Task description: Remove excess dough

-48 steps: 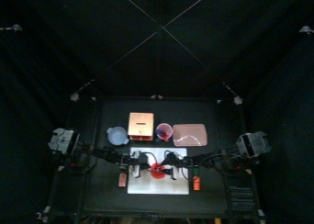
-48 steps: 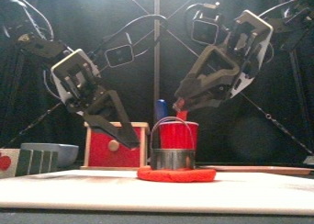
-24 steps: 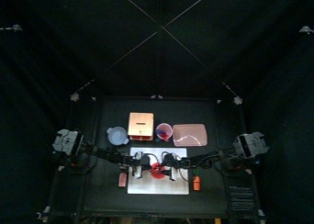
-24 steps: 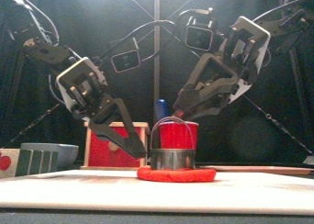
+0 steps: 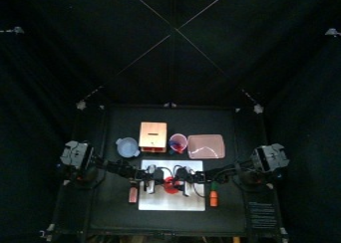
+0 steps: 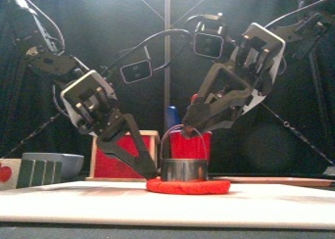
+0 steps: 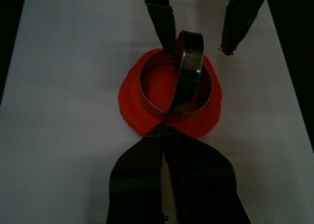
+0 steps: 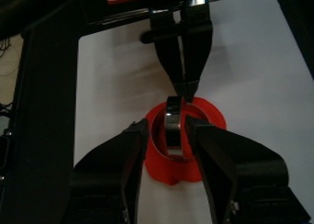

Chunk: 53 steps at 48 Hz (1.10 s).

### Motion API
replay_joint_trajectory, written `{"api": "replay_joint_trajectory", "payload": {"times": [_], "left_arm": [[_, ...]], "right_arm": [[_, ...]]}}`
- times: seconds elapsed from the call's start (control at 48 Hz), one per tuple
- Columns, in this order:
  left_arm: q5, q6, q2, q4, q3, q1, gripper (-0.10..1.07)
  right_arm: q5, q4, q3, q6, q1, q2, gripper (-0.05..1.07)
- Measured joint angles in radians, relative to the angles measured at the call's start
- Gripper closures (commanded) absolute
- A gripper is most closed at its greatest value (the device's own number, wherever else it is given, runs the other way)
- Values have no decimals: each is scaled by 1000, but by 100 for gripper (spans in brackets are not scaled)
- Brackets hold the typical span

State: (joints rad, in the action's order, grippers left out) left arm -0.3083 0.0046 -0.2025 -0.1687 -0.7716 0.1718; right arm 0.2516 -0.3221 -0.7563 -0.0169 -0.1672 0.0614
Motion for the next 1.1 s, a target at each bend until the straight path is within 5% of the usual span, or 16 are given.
{"api": "replay_joint_trajectory", "payload": {"times": [0.75, 1.104], "left_arm": [[-20, -2, -21, 0, 5, 0, 67], [-17, -3, -23, 0, 5, 0, 67]], "right_arm": [[-25, 3, 18, 0, 9, 28, 28], [-26, 6, 18, 2, 9, 28, 52]]}}
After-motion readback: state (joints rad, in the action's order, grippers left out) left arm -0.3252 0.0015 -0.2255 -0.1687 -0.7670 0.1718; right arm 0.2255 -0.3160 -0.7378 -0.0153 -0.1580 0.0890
